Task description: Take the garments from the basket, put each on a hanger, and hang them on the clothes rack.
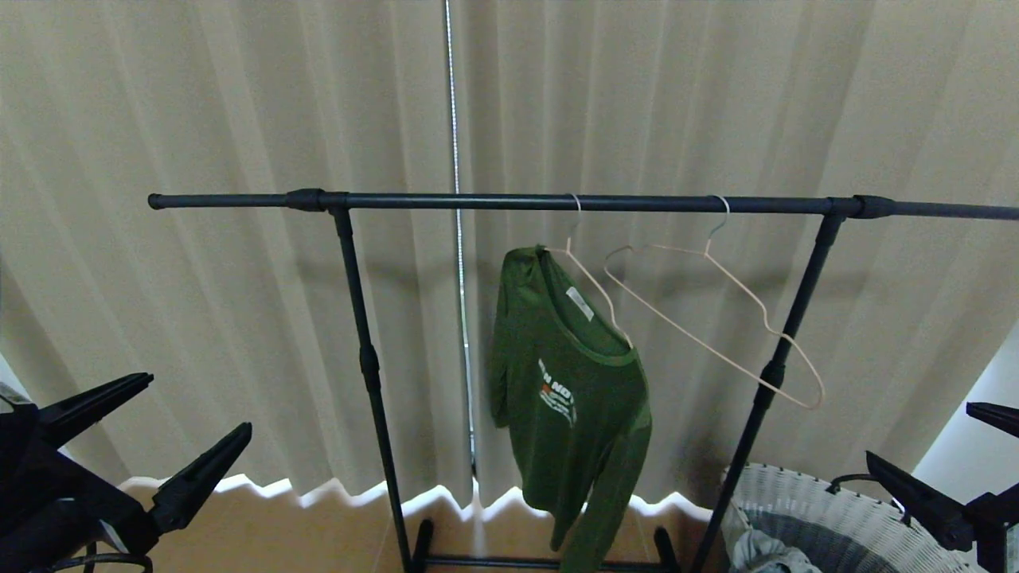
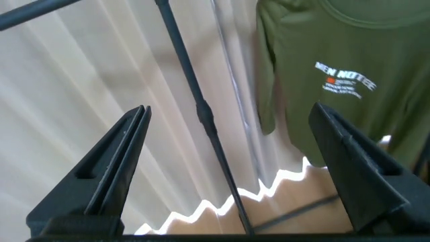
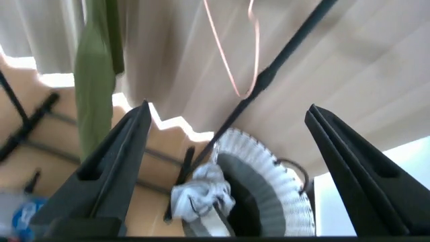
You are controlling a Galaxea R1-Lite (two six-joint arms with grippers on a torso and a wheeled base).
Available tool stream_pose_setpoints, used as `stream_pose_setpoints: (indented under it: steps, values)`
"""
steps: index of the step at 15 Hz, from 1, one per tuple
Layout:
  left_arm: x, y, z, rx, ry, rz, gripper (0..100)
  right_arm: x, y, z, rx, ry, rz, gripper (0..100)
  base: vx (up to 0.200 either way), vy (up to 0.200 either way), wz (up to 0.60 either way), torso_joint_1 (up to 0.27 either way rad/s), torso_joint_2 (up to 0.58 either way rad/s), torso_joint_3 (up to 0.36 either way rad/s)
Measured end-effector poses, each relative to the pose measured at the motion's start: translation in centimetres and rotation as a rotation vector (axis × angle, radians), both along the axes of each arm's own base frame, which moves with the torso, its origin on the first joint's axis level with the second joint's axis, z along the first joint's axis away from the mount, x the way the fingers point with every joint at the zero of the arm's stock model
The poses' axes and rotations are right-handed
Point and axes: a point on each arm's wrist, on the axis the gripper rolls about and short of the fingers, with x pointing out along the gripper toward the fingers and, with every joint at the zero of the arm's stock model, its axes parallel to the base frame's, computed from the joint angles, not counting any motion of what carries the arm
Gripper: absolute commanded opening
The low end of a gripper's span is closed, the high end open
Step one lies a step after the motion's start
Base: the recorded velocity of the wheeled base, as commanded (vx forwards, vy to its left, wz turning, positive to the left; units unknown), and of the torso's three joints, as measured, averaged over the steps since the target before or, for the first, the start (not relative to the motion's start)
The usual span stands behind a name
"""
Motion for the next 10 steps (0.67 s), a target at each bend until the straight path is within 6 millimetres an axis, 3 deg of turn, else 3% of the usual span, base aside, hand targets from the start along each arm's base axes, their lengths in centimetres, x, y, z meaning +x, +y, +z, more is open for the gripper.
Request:
stream_pose_setpoints:
  steps: [5,10]
  values:
    - [-0.1,0.2,-0.2,0.004,0.006,0.015,100,-0.3,-0.2,-1.4,-0.013,0.043,-0.006,100,-0.200,0.000,0.00,0.004,0.00,0.004]
    - [-0.1,0.2,-0.2,0.004,0.007,0.014,100,0.0,-0.2,-2.3,-0.034,0.091,-0.021,100,0.000,0.000,0.00,0.000,0.00,0.000]
